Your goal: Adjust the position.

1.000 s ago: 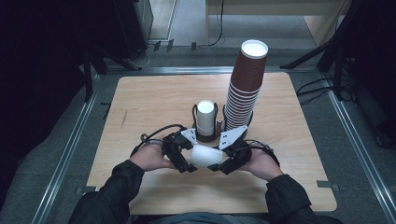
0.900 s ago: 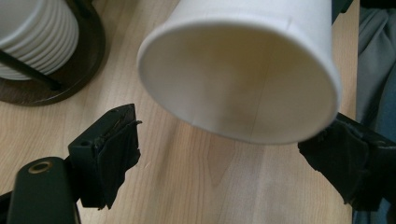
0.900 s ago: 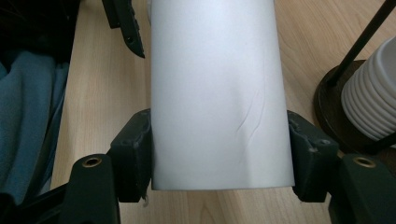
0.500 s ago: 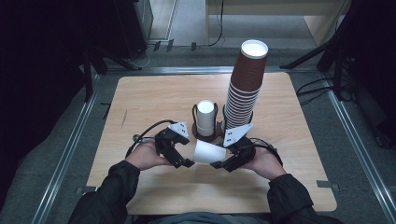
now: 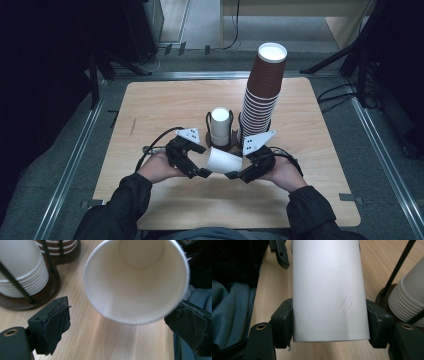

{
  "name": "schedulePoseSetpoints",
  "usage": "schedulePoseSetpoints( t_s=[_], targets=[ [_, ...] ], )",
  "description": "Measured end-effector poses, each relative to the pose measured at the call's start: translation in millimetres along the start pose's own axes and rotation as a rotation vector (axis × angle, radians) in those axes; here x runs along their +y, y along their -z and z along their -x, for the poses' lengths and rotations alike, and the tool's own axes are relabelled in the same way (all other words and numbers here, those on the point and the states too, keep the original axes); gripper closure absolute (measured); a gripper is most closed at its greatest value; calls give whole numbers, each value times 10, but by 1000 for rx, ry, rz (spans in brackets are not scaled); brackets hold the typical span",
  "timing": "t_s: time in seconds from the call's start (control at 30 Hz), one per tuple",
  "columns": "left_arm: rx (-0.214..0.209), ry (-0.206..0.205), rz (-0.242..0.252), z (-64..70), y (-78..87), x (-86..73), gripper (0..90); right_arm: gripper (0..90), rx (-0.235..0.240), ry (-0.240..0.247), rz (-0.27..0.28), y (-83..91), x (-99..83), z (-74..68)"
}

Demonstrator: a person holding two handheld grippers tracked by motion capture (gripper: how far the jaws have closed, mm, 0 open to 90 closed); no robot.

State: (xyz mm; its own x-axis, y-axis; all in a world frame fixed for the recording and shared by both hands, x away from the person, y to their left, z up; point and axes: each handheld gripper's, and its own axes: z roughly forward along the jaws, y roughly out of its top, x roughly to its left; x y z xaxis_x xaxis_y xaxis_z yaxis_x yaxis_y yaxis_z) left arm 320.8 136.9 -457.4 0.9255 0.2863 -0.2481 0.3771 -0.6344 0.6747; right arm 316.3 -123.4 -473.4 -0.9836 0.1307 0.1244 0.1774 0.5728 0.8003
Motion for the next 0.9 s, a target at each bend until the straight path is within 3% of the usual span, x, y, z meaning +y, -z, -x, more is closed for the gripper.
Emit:
schedulePoseSetpoints(
  t_s=[0.17,0.33,0.5,0.57,0.8,0.9],
  targets=[
    [-32,12,56,21,6,30,76,346,17,-6,18,12,11,-9],
    [-59,1,70,30,5,33,113,346,35,12,29,-4,17,-25],
    [-94,-2,66,23,-10,36,159,346,51,15,36,-21,29,-38],
    [-116,3,66,15,-5,28,221,348,49,14,30,-30,28,-36],
    [-143,10,67,6,20,29,280,347,65,5,33,-15,25,-28],
    [-140,5,52,3,28,28,303,306,60,-26,19,-21,34,-20]
  ],
)
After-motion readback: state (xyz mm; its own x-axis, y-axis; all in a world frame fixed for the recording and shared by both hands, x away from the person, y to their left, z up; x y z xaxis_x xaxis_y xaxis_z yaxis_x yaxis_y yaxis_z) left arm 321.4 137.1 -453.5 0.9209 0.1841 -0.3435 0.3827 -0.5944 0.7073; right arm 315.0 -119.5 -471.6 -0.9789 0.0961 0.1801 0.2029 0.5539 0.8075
